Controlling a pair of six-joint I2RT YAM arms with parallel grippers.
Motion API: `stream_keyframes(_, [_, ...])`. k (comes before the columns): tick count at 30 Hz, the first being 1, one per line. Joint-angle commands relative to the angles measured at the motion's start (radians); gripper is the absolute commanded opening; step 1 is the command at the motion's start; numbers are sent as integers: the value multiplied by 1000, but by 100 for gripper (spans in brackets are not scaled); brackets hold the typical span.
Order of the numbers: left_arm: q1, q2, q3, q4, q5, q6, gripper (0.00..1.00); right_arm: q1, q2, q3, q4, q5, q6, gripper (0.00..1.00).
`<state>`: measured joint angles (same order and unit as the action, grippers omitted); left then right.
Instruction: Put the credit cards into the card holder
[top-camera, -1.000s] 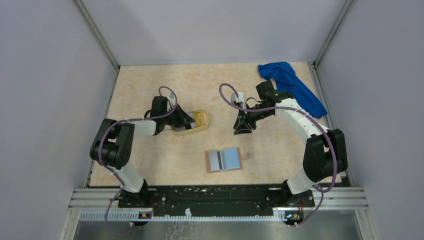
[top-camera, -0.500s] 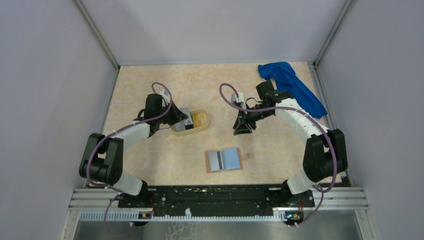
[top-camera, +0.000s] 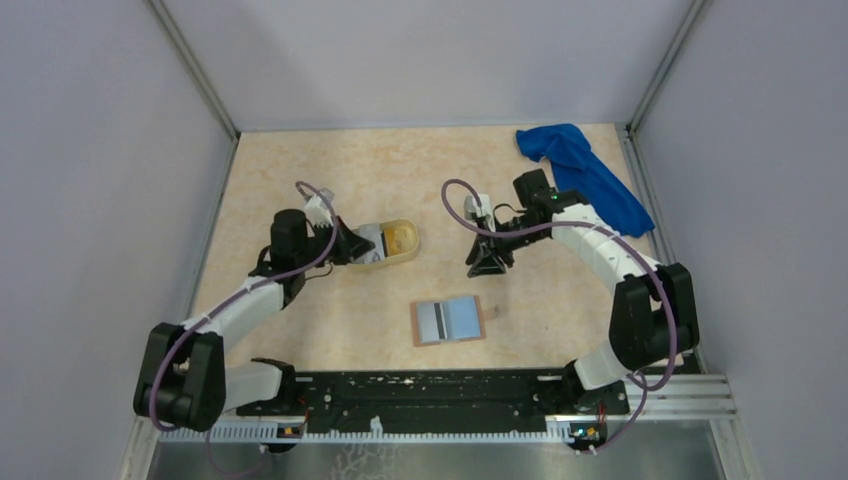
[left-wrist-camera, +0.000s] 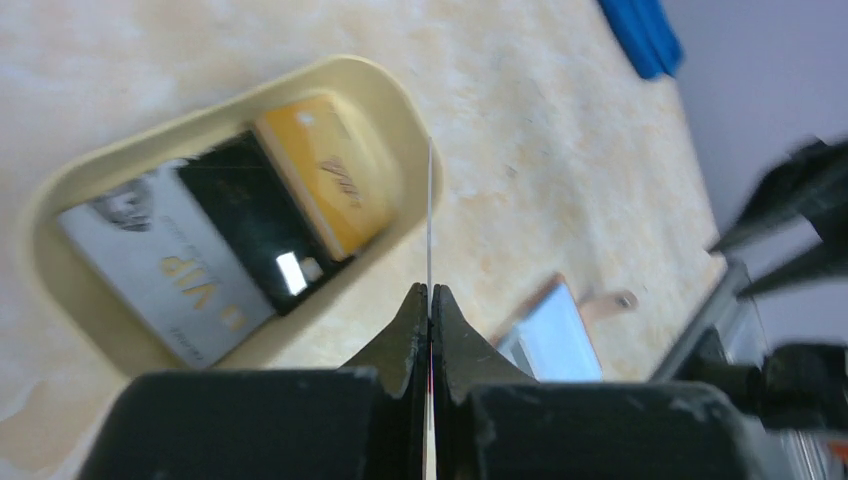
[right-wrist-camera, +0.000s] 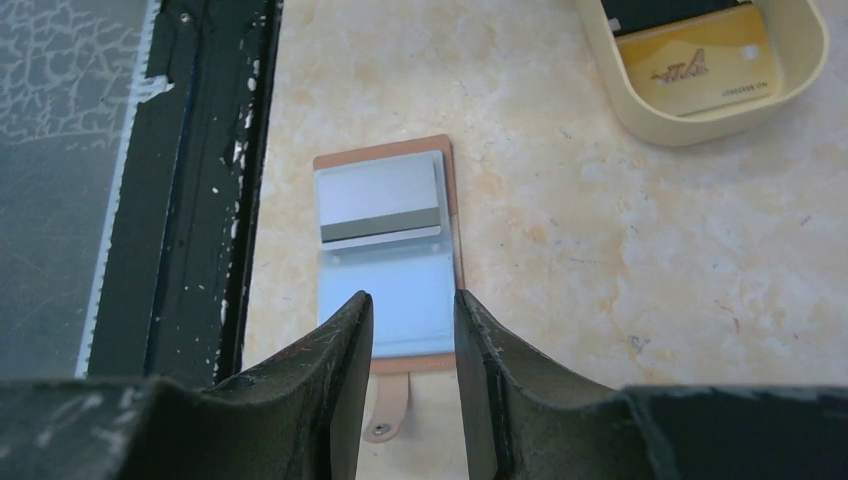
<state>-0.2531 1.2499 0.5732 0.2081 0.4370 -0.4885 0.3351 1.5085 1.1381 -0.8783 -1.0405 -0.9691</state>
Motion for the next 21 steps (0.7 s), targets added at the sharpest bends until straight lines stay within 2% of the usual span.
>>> stream_keyframes(1, [-4, -78, -175, 410, 372, -24, 0, 21, -73, -46, 18, -125, -129, 36])
stream_keyframes(4, [-64, -112, -297, 785, 468, -112, 0, 50, -93, -68, 19, -183, -171, 36])
stream_keyframes(9, [-281, -165, -423, 1019, 350, -69, 0, 157, -86, -58, 27, -207, -141, 36])
stream_keyframes(15, [-388, -172, -516, 1180, 218, -78, 0, 204, -91, -36, 112, -205, 56, 39])
stream_keyframes(21, [-443, -106, -495, 1224, 204, -75, 0, 209, -147, -107, 332, -207, 282, 49])
